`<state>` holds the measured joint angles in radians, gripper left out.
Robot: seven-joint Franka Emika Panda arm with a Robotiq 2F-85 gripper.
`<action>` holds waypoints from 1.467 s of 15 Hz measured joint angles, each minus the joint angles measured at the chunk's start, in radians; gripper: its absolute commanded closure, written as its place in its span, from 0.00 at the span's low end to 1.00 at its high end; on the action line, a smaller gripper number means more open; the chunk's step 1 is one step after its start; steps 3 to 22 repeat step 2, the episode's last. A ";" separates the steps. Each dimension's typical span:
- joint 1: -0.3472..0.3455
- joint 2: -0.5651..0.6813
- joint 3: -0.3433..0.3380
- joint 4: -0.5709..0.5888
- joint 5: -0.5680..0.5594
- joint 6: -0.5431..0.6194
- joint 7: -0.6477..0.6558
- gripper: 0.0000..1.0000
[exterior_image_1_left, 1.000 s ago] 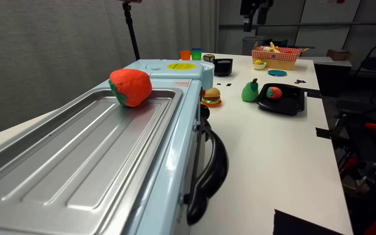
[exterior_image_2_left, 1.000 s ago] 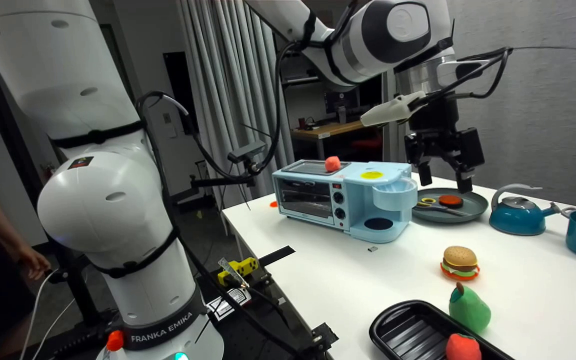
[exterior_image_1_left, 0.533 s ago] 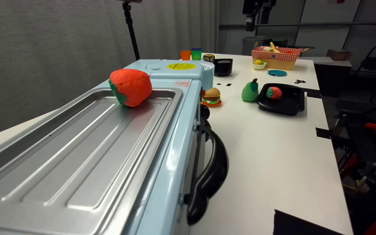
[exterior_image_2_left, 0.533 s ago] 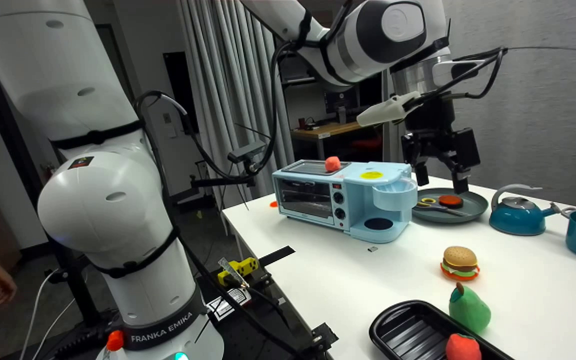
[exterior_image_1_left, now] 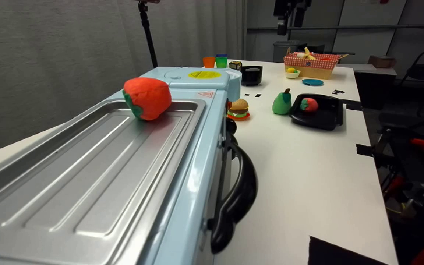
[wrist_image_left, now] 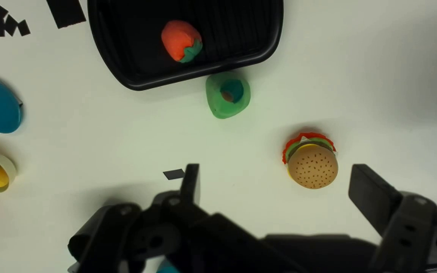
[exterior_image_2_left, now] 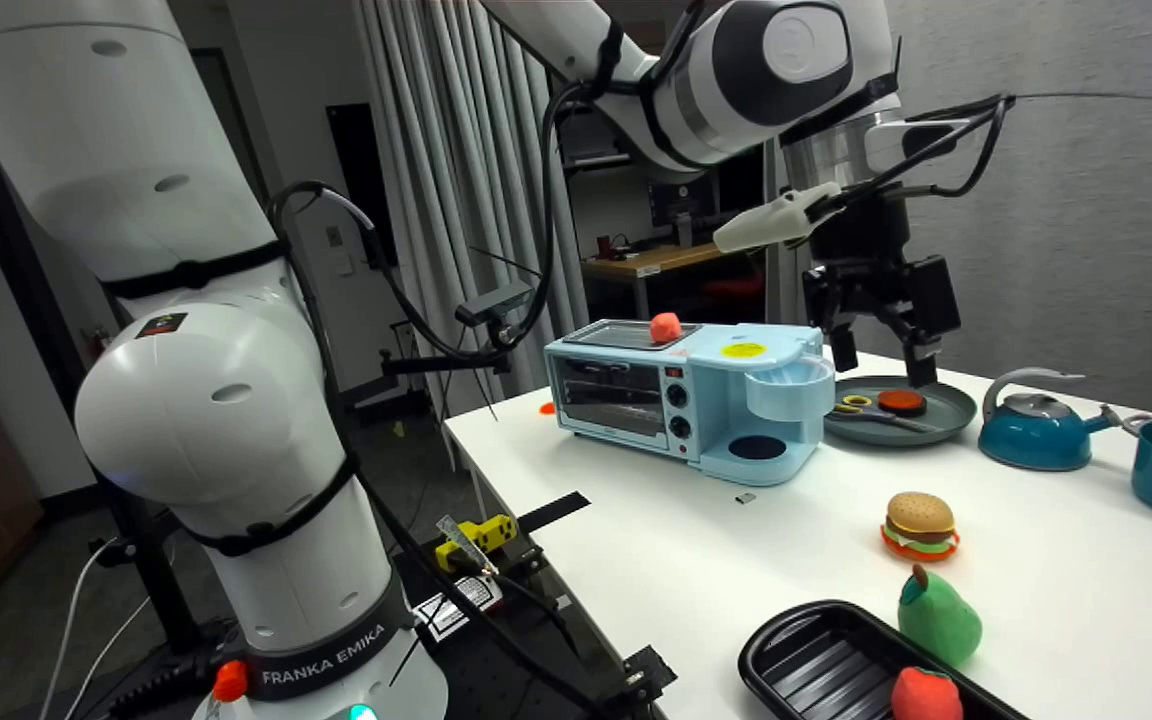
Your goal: Stand the sandwich plush toy and the pear plush toy upright, then place the strawberry plush toy on the tray
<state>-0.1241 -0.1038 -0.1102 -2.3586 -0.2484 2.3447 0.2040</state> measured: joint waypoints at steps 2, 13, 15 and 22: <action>0.000 0.000 0.000 0.000 0.000 0.000 0.000 0.00; 0.000 0.000 0.000 0.000 0.000 0.000 0.000 0.00; 0.000 0.000 0.000 0.000 0.000 0.000 0.000 0.00; 0.000 0.000 0.000 0.000 0.000 0.000 0.000 0.00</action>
